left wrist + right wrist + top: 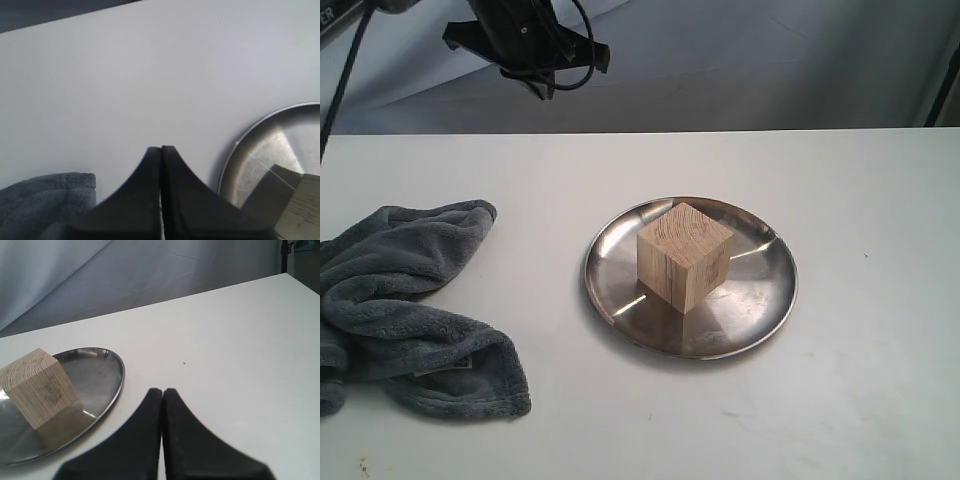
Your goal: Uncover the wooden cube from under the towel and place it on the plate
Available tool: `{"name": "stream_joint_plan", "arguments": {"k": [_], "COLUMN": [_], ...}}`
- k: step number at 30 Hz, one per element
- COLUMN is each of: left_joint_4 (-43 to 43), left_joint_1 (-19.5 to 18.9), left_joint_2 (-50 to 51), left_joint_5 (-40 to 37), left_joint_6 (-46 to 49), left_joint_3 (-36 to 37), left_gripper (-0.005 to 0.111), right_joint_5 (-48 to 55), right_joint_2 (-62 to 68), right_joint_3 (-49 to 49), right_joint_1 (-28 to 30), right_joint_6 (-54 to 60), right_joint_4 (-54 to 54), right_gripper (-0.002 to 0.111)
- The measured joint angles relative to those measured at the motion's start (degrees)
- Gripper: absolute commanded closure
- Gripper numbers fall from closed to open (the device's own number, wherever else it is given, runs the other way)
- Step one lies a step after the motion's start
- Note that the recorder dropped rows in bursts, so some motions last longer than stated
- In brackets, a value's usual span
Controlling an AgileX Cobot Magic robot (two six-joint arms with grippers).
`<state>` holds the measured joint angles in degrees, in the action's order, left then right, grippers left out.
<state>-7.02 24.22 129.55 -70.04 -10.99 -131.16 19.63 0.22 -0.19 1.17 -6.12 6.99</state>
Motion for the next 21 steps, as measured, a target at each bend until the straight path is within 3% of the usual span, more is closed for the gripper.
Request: {"name": "stream_joint_plan", "arguments": {"k": [8,21], "left_joint_4": [0.0,-3.2], "left_joint_1": [-1.4,-1.9], "left_joint_2": [-1.9,-6.0], "left_joint_5": [-0.1,-0.1], "left_joint_6": [0.4,0.5], "left_joint_3": [0.8,11.7], "left_gripper": [0.107,0.107], "right_joint_5": [0.0,0.0], "right_joint_2": [0.0,0.0], "right_joint_3": [0.0,0.0], "right_joint_1": [0.0,0.0], "right_joint_6": [0.0,0.0], "right_joint_4": [0.0,0.0], "right_gripper": [0.108,0.108]}}
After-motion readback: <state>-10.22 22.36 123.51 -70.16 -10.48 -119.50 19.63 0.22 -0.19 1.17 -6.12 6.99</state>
